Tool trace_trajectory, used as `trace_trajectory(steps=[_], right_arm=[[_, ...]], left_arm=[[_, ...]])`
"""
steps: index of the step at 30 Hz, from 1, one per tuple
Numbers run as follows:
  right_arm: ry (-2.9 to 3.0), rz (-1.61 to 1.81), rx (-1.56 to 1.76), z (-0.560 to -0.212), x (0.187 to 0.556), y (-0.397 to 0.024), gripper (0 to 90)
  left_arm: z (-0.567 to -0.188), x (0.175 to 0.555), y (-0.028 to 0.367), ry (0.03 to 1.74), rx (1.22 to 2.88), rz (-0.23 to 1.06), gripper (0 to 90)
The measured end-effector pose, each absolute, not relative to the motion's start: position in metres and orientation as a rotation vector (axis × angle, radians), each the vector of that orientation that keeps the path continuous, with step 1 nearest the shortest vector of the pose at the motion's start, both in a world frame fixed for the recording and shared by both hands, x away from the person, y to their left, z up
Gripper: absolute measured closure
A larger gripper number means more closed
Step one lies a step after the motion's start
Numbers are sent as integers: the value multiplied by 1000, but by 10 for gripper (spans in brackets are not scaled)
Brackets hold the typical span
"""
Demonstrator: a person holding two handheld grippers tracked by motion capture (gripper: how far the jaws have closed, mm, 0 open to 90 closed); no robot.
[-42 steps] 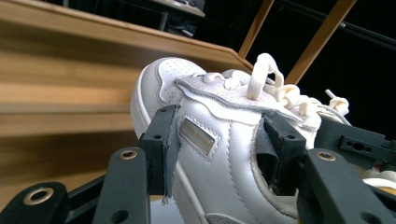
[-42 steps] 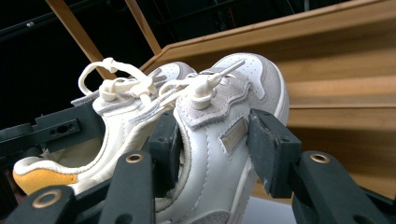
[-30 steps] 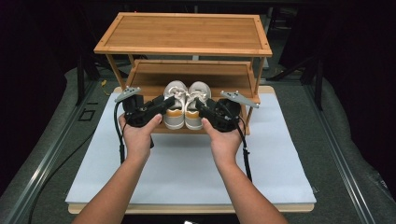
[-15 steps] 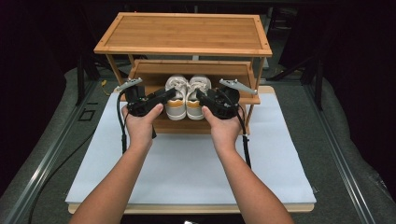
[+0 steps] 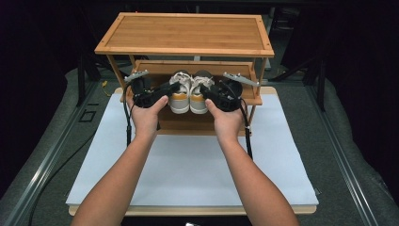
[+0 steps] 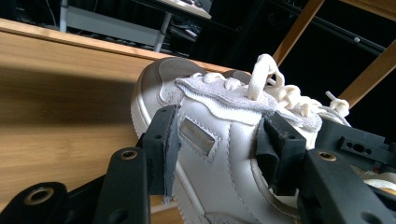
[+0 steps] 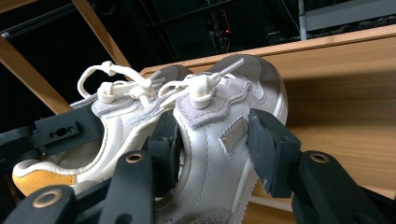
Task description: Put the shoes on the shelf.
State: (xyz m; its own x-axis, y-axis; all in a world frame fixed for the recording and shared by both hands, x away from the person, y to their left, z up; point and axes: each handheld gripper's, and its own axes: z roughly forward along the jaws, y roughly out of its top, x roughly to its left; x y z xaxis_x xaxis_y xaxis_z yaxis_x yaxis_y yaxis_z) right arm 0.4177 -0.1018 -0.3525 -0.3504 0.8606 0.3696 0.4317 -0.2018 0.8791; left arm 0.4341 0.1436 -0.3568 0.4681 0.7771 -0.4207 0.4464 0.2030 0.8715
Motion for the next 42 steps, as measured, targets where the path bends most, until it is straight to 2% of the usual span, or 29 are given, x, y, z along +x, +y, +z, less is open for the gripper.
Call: trace_trajectory(steps=[32, 42], right_arm=[[1701, 1549, 1618, -363, 446, -106, 550], [1712, 1563, 1655, -362, 451, -109, 508]], left_arm=[[-369, 461, 141, 1220, 1433, 254, 520], [-366, 465, 141, 1227, 1454, 253, 492]])
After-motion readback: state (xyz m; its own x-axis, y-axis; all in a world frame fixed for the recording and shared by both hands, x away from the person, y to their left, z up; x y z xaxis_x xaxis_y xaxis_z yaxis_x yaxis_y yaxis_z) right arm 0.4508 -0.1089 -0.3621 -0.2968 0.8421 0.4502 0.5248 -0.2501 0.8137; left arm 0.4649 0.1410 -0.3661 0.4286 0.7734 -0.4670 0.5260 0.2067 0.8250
